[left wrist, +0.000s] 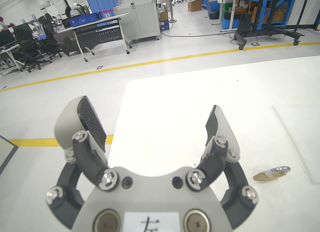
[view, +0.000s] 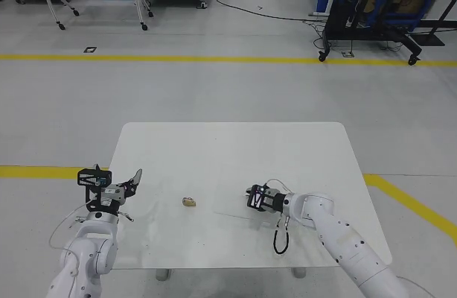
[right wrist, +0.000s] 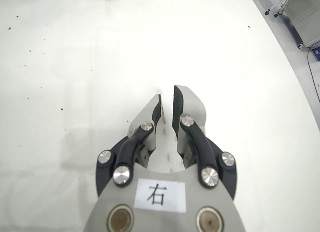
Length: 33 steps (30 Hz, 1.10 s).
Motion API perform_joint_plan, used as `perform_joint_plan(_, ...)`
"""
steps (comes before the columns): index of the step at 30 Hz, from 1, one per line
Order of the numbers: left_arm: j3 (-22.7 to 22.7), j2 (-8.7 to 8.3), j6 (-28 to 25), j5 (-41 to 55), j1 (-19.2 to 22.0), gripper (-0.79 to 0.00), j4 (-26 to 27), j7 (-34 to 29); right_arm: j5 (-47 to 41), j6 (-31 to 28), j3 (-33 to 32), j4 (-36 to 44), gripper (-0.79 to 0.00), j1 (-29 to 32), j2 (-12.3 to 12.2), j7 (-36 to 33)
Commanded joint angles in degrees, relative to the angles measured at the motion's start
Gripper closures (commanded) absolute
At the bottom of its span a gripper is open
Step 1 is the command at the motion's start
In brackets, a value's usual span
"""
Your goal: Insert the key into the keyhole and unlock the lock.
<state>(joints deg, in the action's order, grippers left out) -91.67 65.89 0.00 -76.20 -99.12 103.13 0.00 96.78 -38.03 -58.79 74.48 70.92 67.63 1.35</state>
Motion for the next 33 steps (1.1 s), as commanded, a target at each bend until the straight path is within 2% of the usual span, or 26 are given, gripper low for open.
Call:
perform_joint_plan(1,0.0,0.0,0.0,0.0,0.0,-0.785,0.0,0.0,0.0,-0.4,0.0,0.0,0.0,-0.3,-0.1,-0.2)
perform_joint_plan(9,0.0,0.0,0.0,0.0,0.0,-0.785,0.0,0.0,-0.1,-3.0,-1.3,1.8,0.0,0.0,-0.8,1.5)
perform_joint_plan(16,0.0,0.0,0.0,0.0,0.0,-0.785,0.0,0.0,-1.6,-5.8,-3.6,4.5,0.0,1.6,-1.8,7.5)
perform_joint_plan(21,0.0,0.0,0.0,0.0,0.0,-0.785,0.0,0.0,-10.7,-10.2,-6.4,3.0,0.0,1.9,-2.1,14.0)
perform_joint_plan(27,0.0,0.0,0.0,0.0,0.0,-0.785,0.0,0.0,-22.2,-20.0,-9.5,1.8,0.0,3.9,-2.7,22.6)
perform_joint_plan(33,0.0,0.0,0.0,0.0,0.0,-0.785,0.0,0.0,-22.8,-20.0,-9.5,2.5,0.0,4.2,-2.9,23.0)
